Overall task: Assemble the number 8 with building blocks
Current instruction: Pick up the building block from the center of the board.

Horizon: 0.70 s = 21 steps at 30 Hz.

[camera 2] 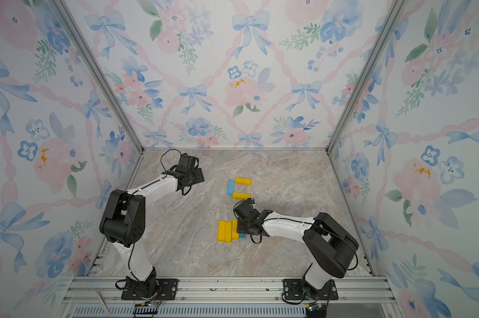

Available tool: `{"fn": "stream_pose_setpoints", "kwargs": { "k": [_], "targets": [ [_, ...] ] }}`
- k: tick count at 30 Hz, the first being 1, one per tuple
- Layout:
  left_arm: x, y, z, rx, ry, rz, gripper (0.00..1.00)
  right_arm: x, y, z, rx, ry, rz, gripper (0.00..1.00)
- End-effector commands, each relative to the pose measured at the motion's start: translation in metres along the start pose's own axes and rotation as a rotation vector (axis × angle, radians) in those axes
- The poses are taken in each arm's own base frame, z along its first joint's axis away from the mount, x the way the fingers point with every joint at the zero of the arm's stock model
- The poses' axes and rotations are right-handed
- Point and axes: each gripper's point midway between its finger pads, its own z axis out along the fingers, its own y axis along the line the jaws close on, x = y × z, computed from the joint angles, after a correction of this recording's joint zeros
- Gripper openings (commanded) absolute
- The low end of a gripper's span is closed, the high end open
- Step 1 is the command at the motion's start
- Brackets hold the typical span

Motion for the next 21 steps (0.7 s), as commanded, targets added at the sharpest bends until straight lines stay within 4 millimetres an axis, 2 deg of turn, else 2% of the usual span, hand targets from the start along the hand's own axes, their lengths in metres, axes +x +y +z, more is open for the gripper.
{"fn": "stream_pose_setpoints", "kwargs": {
  "k": [1,5,11,15,21],
  "targets": [
    [0.003,0.001,-0.002,-0.009,-0.001,0.017,0.70,0.020,-0.034,0.003,0.107,0.069,-0.024,0.55],
    [0.004,0.000,-0.001,-0.006,0.003,0.017,0.70,0.022,-0.037,0.005,0.115,0.082,-0.043,0.55],
    [0.001,0.000,-0.003,-0.006,-0.005,0.017,0.70,0.022,-0.028,0.008,0.139,0.103,-0.113,0.52],
    [0.001,0.000,-0.004,-0.006,-0.007,0.020,0.70,0.029,-0.030,0.015,0.237,0.149,-0.195,0.52],
    [0.000,-0.001,-0.004,-0.005,-0.009,0.022,0.70,0.038,-0.032,0.023,0.268,0.188,-0.212,0.48]
  ]
}}
